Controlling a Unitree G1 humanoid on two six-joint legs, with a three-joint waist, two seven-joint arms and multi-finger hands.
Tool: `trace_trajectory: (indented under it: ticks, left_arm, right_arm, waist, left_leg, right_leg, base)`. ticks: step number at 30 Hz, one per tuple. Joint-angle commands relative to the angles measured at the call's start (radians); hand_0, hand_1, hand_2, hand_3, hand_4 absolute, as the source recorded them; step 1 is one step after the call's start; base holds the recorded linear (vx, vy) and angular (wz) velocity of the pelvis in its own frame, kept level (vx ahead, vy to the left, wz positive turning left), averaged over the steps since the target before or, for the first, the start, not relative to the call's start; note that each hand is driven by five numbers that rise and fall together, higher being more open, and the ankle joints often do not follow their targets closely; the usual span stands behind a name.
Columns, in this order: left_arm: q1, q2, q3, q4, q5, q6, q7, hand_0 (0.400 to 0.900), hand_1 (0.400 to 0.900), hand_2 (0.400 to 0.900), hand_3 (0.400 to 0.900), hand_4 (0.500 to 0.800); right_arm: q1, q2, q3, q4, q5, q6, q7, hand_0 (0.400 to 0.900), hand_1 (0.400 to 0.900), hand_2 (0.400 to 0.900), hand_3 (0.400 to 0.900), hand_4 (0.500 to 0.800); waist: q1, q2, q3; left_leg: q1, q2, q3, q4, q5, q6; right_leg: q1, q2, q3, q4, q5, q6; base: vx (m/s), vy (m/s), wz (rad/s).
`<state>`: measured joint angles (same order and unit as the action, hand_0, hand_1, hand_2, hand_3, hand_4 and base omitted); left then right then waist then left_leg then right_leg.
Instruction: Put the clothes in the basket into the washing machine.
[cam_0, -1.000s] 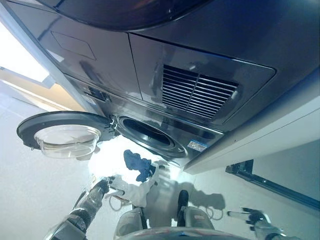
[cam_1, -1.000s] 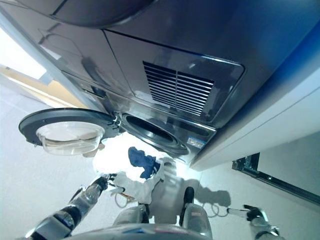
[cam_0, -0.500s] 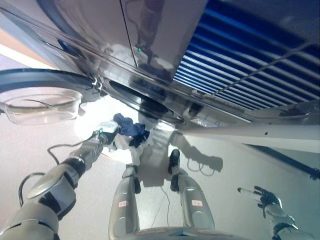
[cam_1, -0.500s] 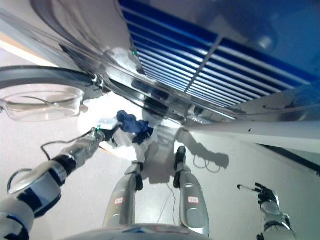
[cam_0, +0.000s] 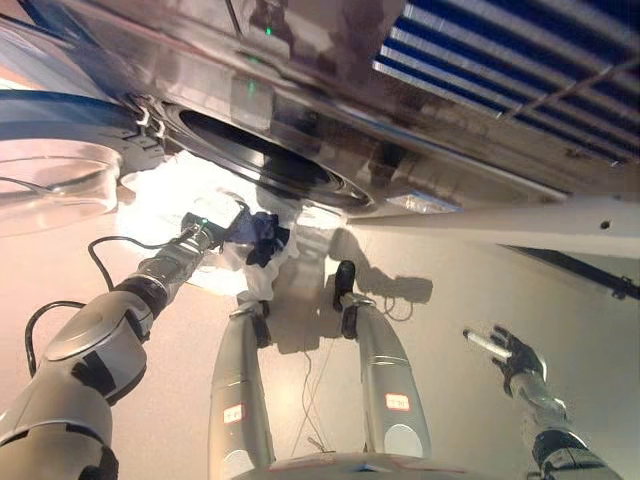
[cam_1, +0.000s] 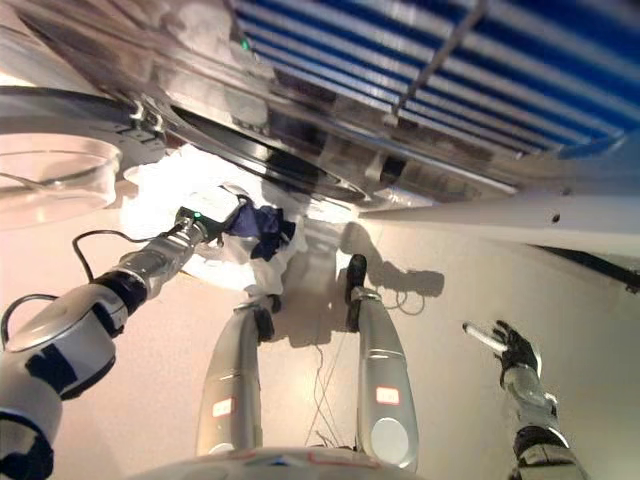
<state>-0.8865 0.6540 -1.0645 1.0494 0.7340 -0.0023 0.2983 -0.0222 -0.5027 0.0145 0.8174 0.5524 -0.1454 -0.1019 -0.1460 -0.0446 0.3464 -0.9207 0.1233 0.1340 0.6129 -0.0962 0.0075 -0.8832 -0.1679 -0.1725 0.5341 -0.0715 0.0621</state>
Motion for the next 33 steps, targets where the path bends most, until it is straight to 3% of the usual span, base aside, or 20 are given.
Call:
trace_trajectory:
  ticks: [1, 3, 6, 14, 15, 16, 17, 18, 29, 30, 31, 32, 33]
  left_arm:
    - [-0.019, 0.049, 0.024, 0.004, 0.046, 0.037, 0.046, 0.9, 0.9, 0.9, 0.9, 0.8]
    - [-0.018, 0.082, 0.034, -0.018, 0.047, 0.047, 0.042, 0.9, 0.9, 0.9, 0.9, 0.8]
    - [-0.009, 0.092, 0.064, -0.033, 0.036, 0.065, 0.063, 0.9, 0.9, 0.9, 0.9, 0.8]
    - [0.0, 0.022, 0.162, 0.001, -0.059, 0.101, 0.143, 0.9, 0.9, 0.9, 0.9, 0.8]
    - [-0.001, 0.013, 0.169, 0.002, -0.073, 0.1, 0.148, 0.663, 0.663, 0.663, 0.663, 0.658]
    - [-0.003, 0.005, 0.178, 0.005, -0.09, 0.1, 0.153, 0.559, 0.559, 0.559, 0.559, 0.595]
    - [-0.006, 0.001, 0.178, 0.008, -0.098, 0.101, 0.162, 0.51, 0.51, 0.51, 0.51, 0.566]
    - [-0.009, 0.001, 0.174, 0.01, -0.098, 0.1, 0.164, 0.4, 0.4, 0.4, 0.4, 0.5]
    - [0.001, -0.033, 0.182, 0.049, -0.095, 0.1, 0.164, 0.4, 0.4, 0.4, 0.4, 0.5]
    - [0.022, -0.056, 0.227, 0.067, -0.145, 0.099, 0.165, 0.4, 0.4, 0.4, 0.4, 0.5]
    - [0.023, -0.056, 0.228, 0.068, -0.146, 0.099, 0.165, 0.4, 0.4, 0.4, 0.4, 0.5]
    - [0.043, -0.072, 0.29, 0.074, -0.229, 0.093, 0.175, 0.4, 0.4, 0.4, 0.4, 0.5]
    - [0.044, -0.073, 0.291, 0.074, -0.23, 0.093, 0.175, 0.4, 0.4, 0.4, 0.4, 0.5]
  right_arm:
    - [0.262, -0.144, -0.052, -0.234, 0.073, -0.048, 0.011, 0.9, 0.9, 0.9, 0.9, 0.8]
    - [0.382, -0.185, -0.098, -0.39, 0.102, -0.061, 0.057, 0.9, 0.9, 0.9, 0.9, 0.8]
    - [0.473, -0.207, -0.127, -0.504, 0.12, -0.073, 0.088, 0.9, 0.9, 0.9, 0.9, 0.8]
    - [0.556, -0.238, -0.158, -0.627, 0.127, -0.092, 0.097, 0.9, 0.9, 0.9, 0.9, 0.8]
    - [0.565, -0.24, -0.16, -0.637, 0.126, -0.095, 0.099, 0.9, 0.9, 0.9, 0.9, 0.8]
    - [0.57, -0.244, -0.164, -0.649, 0.126, -0.097, 0.099, 0.9, 0.9, 0.9, 0.9, 0.8]
    - [0.577, -0.251, -0.166, -0.661, 0.121, -0.099, 0.102, 0.9, 0.9, 0.9, 0.9, 0.8]
    - [0.581, -0.258, -0.167, -0.668, 0.123, -0.1, 0.106, 0.9, 0.9, 0.9, 0.9, 0.8]
    - [0.559, -0.271, -0.167, -0.682, 0.1, -0.115, 0.099, 0.9, 0.9, 0.9, 0.9, 0.8]
    - [0.531, -0.259, -0.153, -0.664, 0.08, -0.11, 0.081, 0.9, 0.9, 0.9, 0.9, 0.8]
    - [0.529, -0.26, -0.152, -0.664, 0.08, -0.111, 0.081, 0.9, 0.9, 0.9, 0.9, 0.8]
    - [0.534, -0.249, -0.154, -0.669, 0.072, -0.107, 0.075, 0.9, 0.9, 0.9, 0.9, 0.8]
    - [0.535, -0.25, -0.154, -0.669, 0.072, -0.106, 0.075, 0.9, 0.9, 0.9, 0.9, 0.8]
  waist:
    - [-0.011, -0.008, -0.06]
    - [-0.026, -0.018, -0.065]
    - [-0.035, -0.025, -0.069]
    - [-0.05, -0.027, -0.08]
    - [-0.053, -0.026, -0.084]
    - [-0.054, -0.026, -0.086]
    - [-0.055, -0.025, -0.09]
    - [-0.056, -0.024, -0.091]
    - [-0.071, -0.016, -0.115]
    - [-0.069, -0.012, -0.124]
    - [-0.071, -0.012, -0.123]
    - [-0.069, -0.011, -0.131]
    - [-0.07, -0.011, -0.13]
  left_leg:
    - [-0.081, 0.011, -0.071, -0.025, 0.049, -0.07]
    - [-0.13, 0.015, -0.071, 0.01, 0.039, -0.067]
    - [-0.19, 0.016, -0.072, 0.049, 0.029, -0.068]
    - [-0.298, 0.009, -0.086, 0.114, 0.019, -0.063]
    - [-0.307, 0.008, -0.085, 0.111, 0.022, -0.062]
    - [-0.311, 0.008, -0.086, 0.106, 0.024, -0.062]
    - [-0.318, 0.005, -0.089, 0.098, 0.028, -0.061]
    - [-0.322, 0.004, -0.091, 0.094, 0.029, -0.061]
    - [-0.312, 0.01, -0.099, 0.038, 0.056, -0.061]
    - [-0.29, 0.01, -0.099, 0.012, 0.066, -0.061]
    - [-0.287, 0.01, -0.098, 0.009, 0.068, -0.061]
    - [-0.263, 0.011, -0.099, -0.018, 0.08, -0.064]
    - [-0.26, 0.011, -0.099, -0.02, 0.081, -0.064]
  right_leg:
    - [-0.007, -0.002, -0.019, 0.073, -0.009, 0.045]
    - [-0.055, 0.002, -0.015, 0.101, -0.011, 0.042]
    - [-0.103, 0.002, -0.016, 0.126, -0.017, 0.037]
    - [-0.214, 0.004, -0.021, 0.203, -0.044, 0.018]
    - [-0.225, 0.004, -0.022, 0.203, -0.045, 0.016]
    - [-0.228, 0.006, -0.022, 0.199, -0.044, 0.014]
    - [-0.233, 0.008, -0.023, 0.195, -0.042, 0.012]
    - [-0.237, 0.01, -0.023, 0.192, -0.04, 0.011]
    - [-0.235, 0.025, -0.021, 0.151, -0.025, 0.011]
    - [-0.219, 0.03, -0.021, 0.134, -0.019, 0.01]
    - [-0.216, 0.03, -0.021, 0.132, -0.018, 0.01]
    - [-0.198, 0.034, -0.026, 0.118, -0.014, 0.01]
    - [-0.196, 0.034, -0.026, 0.116, -0.014, 0.01]
  base:
    - [-0.05, -0.006, -0.15]
    - [-0.04, -0.011, -0.11]
    - [-0.04, -0.024, -0.03]
    - [-0.01, -0.009, -0.02]
    - [0.0, 0.0, 0.0]
    - [-0.01, -0.007, -0.04]
    - [-0.01, -0.013, -0.05]
    - [-0.01, -0.017, -0.05]
    - [0.0, -0.002, -0.04]
    - [0.0, 0.0, 0.0]
    - [0.0, 0.0, 0.0]
    - [0.0, 0.0, 0.0]
    - [0.01, -0.034, 0.02]
